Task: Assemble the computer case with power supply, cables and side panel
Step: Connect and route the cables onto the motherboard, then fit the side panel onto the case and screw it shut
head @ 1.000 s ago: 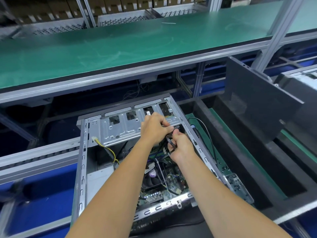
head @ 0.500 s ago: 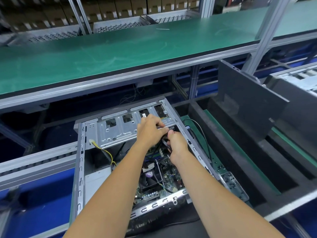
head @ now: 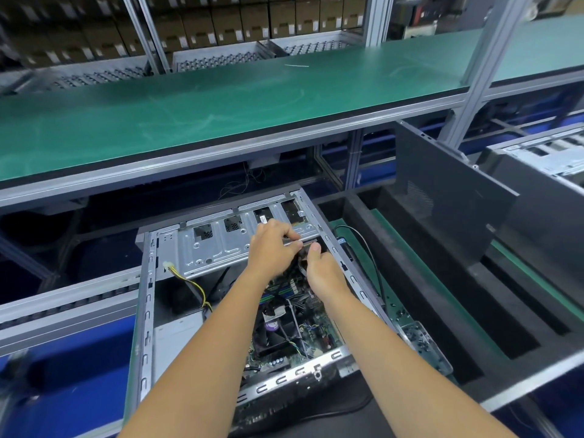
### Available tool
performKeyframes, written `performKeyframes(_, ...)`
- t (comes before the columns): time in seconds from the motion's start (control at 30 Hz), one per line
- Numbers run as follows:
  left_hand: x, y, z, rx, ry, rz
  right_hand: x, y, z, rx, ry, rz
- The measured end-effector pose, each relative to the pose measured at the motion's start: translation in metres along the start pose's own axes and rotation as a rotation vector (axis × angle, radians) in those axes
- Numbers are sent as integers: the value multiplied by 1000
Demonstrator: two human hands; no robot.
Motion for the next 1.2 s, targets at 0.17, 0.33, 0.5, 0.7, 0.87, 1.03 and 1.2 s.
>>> performKeyframes(0.17, -1, -1, 2, 2, 22, 40, 3, -7, 21, -16, -126, 368)
performKeyframes(0.33, 3, -10, 23, -29, 41, 190, 16, -25, 51, -232, -339, 570)
performKeyframes(0.5, 19, -33, 62, -130, 18, 165, 28, -61, 64, -279, -458, 377)
performKeyframes(0.7, 40, -46, 107, -166, -48, 124, 27, -107, 72, -360, -515, 197)
performKeyframes(0.87, 44, -44, 123, -186, -119, 112, 44, -90, 63, -158, -651, 215)
performKeyframes(1.03, 45, -53, 143, -307, -227, 249, 68, -6, 66, 222, -818, 291)
performKeyframes(1.2, 42, -70, 179, -433, -298, 201, 74, 68, 88, 517, -877, 498)
Point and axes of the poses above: each hand's wrist, its own z-axis away from the middle knuckle, its own y-axis out of the palm, x = y × z, the point moved 6 cm from there along -z, towards the middle knuckle, and after that the axes turned 9 degrees about x, right-handed, at the moved point
